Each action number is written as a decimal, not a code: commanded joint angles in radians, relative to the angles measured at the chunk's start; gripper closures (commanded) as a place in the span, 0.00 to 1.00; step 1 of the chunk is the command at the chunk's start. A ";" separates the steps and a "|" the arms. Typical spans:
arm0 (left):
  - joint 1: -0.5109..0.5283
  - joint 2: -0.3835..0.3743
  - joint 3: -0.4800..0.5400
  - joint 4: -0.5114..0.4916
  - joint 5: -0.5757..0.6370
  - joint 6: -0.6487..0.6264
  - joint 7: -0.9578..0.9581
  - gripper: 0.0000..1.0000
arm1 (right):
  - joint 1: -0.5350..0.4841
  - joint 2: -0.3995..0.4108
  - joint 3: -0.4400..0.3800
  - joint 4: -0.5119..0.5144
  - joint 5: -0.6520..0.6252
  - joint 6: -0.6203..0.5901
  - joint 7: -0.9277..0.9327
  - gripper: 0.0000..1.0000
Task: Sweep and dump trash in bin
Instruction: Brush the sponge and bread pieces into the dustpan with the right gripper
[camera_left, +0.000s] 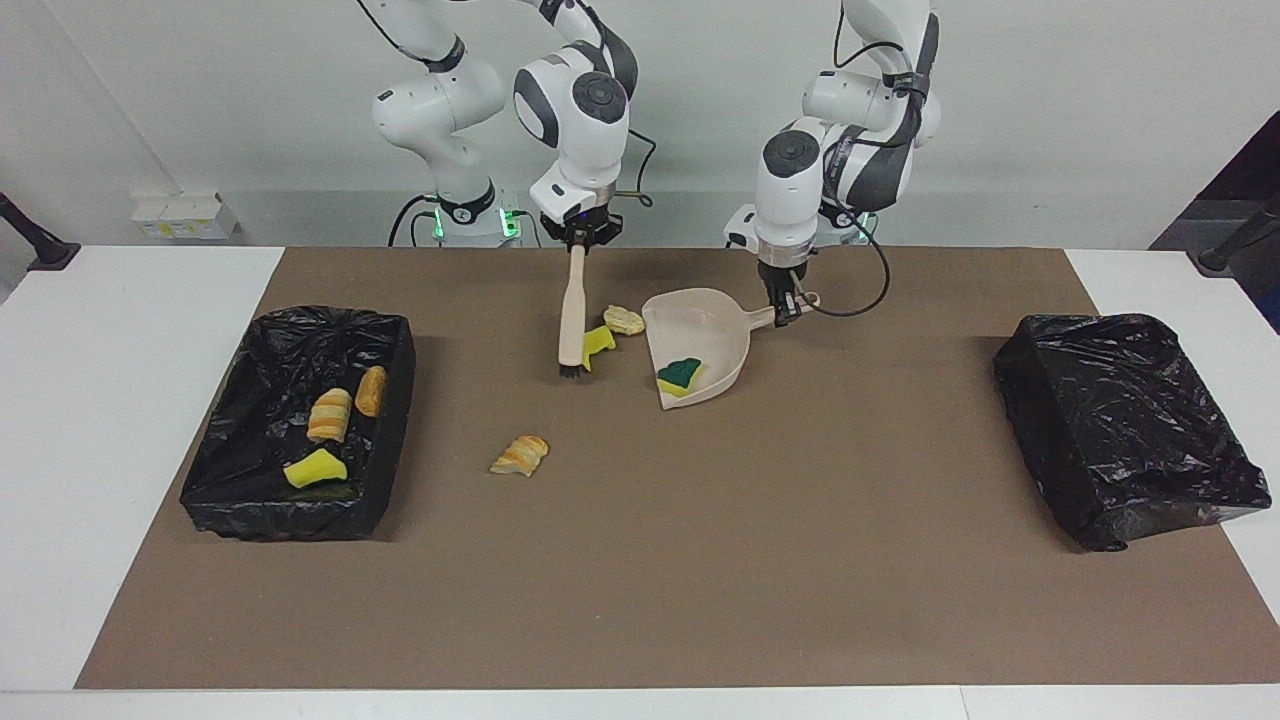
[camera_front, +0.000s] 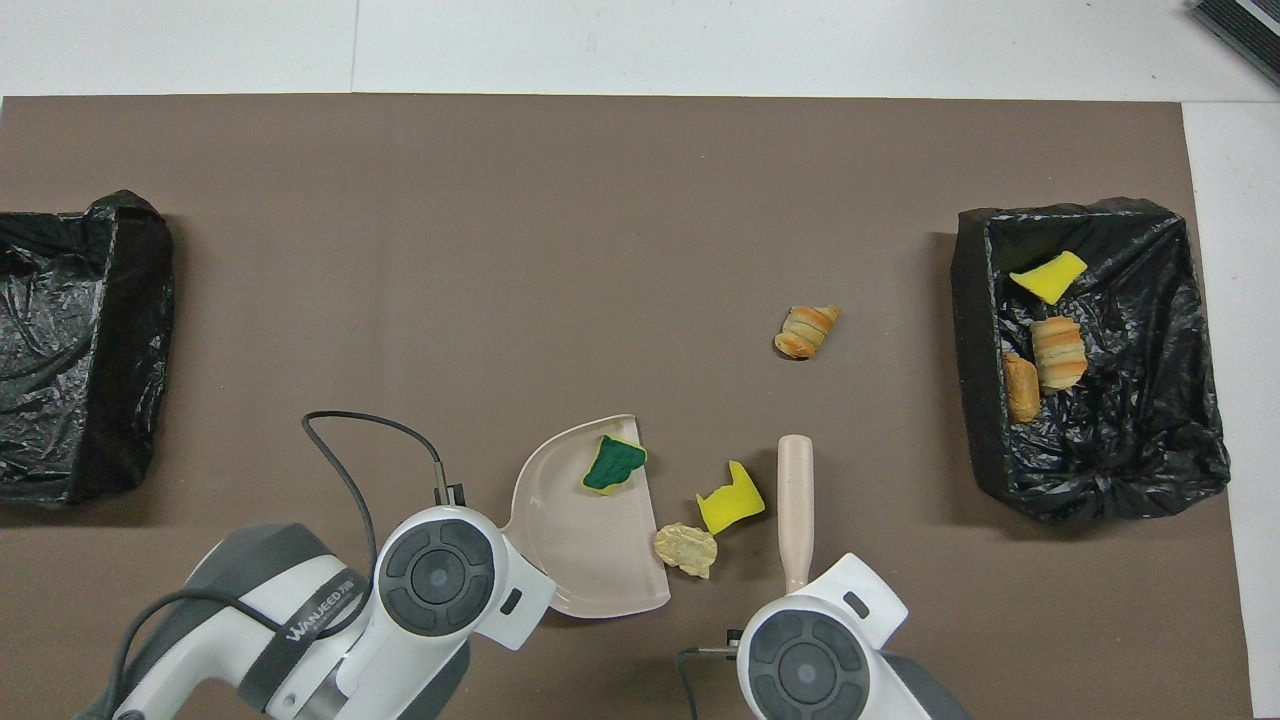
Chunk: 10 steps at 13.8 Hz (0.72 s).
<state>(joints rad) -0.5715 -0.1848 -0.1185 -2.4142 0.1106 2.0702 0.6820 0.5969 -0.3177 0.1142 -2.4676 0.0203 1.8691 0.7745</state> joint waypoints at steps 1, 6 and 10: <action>-0.047 -0.039 0.007 -0.028 0.026 -0.036 -0.079 1.00 | 0.007 -0.032 0.007 -0.031 0.085 0.027 -0.004 1.00; -0.048 -0.033 0.007 -0.042 0.023 -0.024 -0.167 1.00 | 0.073 0.071 0.010 -0.027 0.182 0.194 -0.055 1.00; -0.031 -0.021 0.008 -0.040 0.015 0.001 -0.151 1.00 | 0.181 0.094 0.013 0.039 0.225 0.231 -0.057 1.00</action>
<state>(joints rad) -0.5995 -0.1995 -0.1221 -2.4351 0.1117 2.0484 0.5577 0.7495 -0.2353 0.1255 -2.4670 0.2047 2.0950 0.7380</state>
